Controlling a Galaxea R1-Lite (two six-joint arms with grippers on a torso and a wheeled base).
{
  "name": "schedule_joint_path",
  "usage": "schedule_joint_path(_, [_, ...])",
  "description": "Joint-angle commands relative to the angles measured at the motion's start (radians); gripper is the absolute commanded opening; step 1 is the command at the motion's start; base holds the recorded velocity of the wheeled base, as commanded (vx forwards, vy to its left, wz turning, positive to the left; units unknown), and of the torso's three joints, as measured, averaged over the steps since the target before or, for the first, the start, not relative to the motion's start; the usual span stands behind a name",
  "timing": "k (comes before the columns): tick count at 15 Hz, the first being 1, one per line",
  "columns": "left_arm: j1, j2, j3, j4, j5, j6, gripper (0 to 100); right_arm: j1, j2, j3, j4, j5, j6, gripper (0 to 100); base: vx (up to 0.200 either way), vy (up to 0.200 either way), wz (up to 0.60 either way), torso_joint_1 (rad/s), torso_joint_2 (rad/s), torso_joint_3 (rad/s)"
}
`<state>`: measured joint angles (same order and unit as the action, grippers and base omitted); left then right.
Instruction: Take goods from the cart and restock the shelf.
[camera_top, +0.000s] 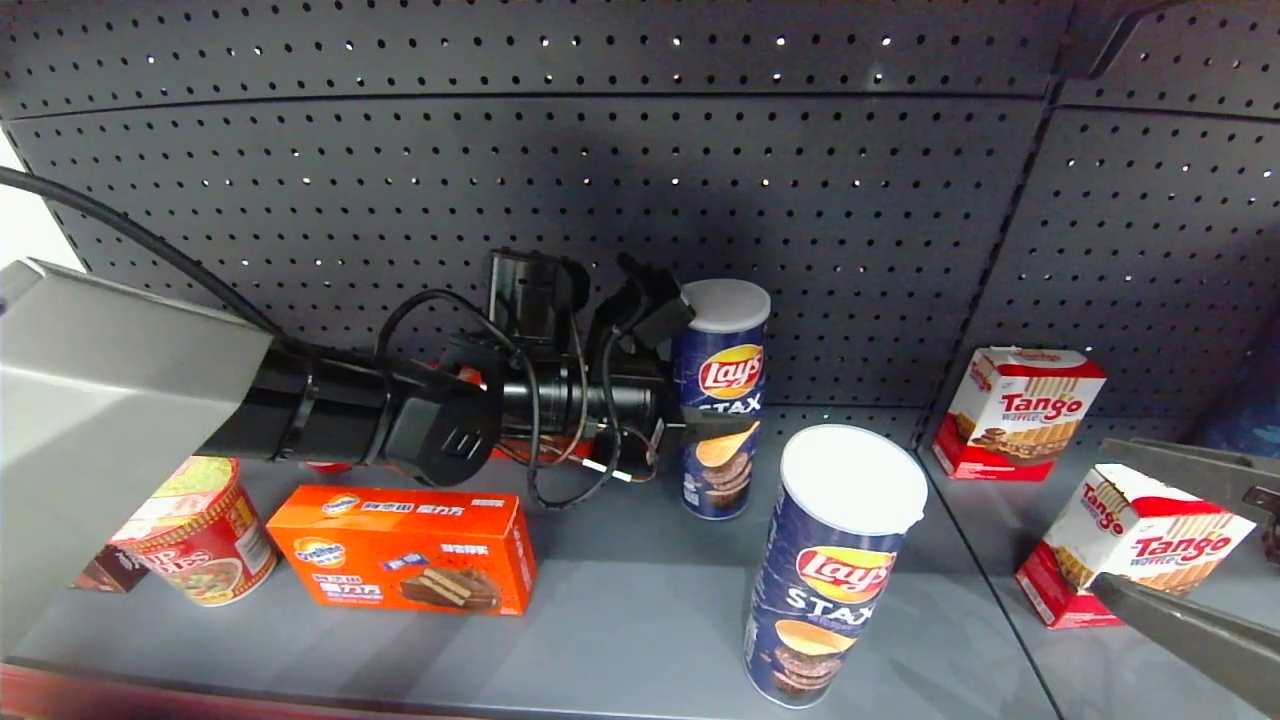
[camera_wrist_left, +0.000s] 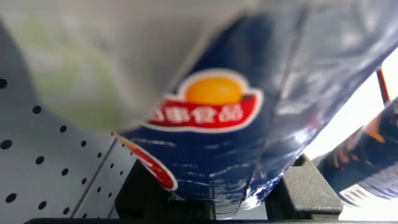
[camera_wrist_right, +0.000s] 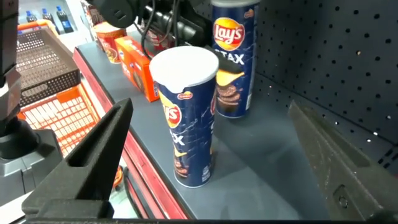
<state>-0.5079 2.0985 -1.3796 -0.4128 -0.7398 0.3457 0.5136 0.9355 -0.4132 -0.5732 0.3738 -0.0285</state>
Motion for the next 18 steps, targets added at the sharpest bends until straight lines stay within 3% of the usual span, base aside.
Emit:
schedule_joint_path(1, [-0.001,0.035,-0.033,0.000,0.000,-0.001,0,0.000,0.000,0.002,-0.001,0.000,-0.001,100,0.000,0.000,0.00,0.000,0.00,0.000])
schedule_joint_path(18, [-0.009,0.118,-0.119,0.002,0.000,-0.004,0,-0.014,-0.014,0.030,-0.005,0.008,-0.001,100,0.000,0.000,0.00,0.000,0.00,0.000])
